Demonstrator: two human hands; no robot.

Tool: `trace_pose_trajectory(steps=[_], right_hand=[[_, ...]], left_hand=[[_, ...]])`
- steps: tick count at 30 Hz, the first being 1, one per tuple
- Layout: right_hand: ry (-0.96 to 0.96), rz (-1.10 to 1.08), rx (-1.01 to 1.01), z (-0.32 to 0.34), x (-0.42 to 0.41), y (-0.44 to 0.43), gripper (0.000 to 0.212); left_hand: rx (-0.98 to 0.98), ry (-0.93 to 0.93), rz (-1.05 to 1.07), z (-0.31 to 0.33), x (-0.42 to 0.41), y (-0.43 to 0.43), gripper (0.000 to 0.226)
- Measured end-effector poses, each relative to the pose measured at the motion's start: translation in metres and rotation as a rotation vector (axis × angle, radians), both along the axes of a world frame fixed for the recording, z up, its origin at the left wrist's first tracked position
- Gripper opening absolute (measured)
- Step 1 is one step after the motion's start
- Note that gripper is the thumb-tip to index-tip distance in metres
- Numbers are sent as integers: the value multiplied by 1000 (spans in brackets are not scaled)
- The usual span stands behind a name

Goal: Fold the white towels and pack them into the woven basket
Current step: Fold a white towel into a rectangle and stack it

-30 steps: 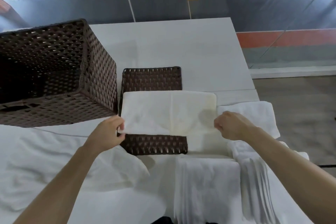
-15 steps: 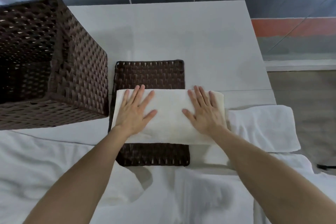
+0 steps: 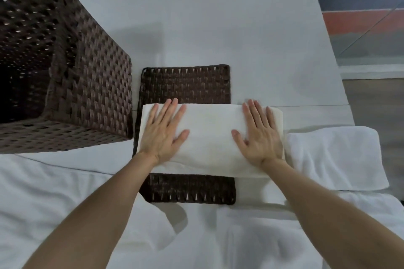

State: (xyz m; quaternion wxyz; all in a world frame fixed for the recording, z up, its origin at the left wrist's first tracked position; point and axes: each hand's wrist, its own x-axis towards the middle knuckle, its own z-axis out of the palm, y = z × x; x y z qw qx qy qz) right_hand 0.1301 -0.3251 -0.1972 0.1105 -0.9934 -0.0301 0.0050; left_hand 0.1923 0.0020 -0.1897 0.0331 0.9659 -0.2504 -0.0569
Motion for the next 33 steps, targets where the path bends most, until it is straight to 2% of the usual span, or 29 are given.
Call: trace_pose_trajectory(steps=[4, 7, 9, 12, 14, 17, 19, 22, 24, 27, 29, 31, 33], right_hand=[[-56, -3, 39, -4, 1, -4, 68], [-82, -10, 60, -7, 2, -2, 64], [-70, -12, 80, -5, 2, -1, 66], [-2, -56, 108, 2, 9, -8, 77], [98, -139, 115, 10, 31, -19, 78], [380, -74, 10, 40, 69, -29, 49], [547, 29, -23, 71, 86, -32, 31], [591, 56, 38, 137, 105, -41, 30], [484, 26, 98, 184, 113, -49, 28], [203, 38, 161, 223, 105, -58, 23], [-9, 60, 150, 220, 88, -56, 24], [-137, 75, 33, 193, 66, -49, 30], [-100, 116, -106, 152, 42, -41, 41]], left_hand=[[-73, 38, 32, 13, 25, 12, 72], [-10, 326, 162, 40, 71, 14, 78], [116, 469, 183, 57, 94, 10, 69], [169, 690, 207, 75, 112, 13, 58], [187, 759, 208, 82, 119, 19, 59], [102, 863, 220, 101, 124, 27, 58], [75, 899, 186, 122, 122, 32, 42], [41, 736, 176, 176, 123, 32, 29], [13, 512, 191, 218, 123, 27, 33], [-76, 117, 152, 251, 112, 23, 30], [-101, -99, 67, 245, 96, 27, 31], [-46, -247, -33, 216, 75, 29, 37], [75, -226, -26, 175, 52, 30, 43]])
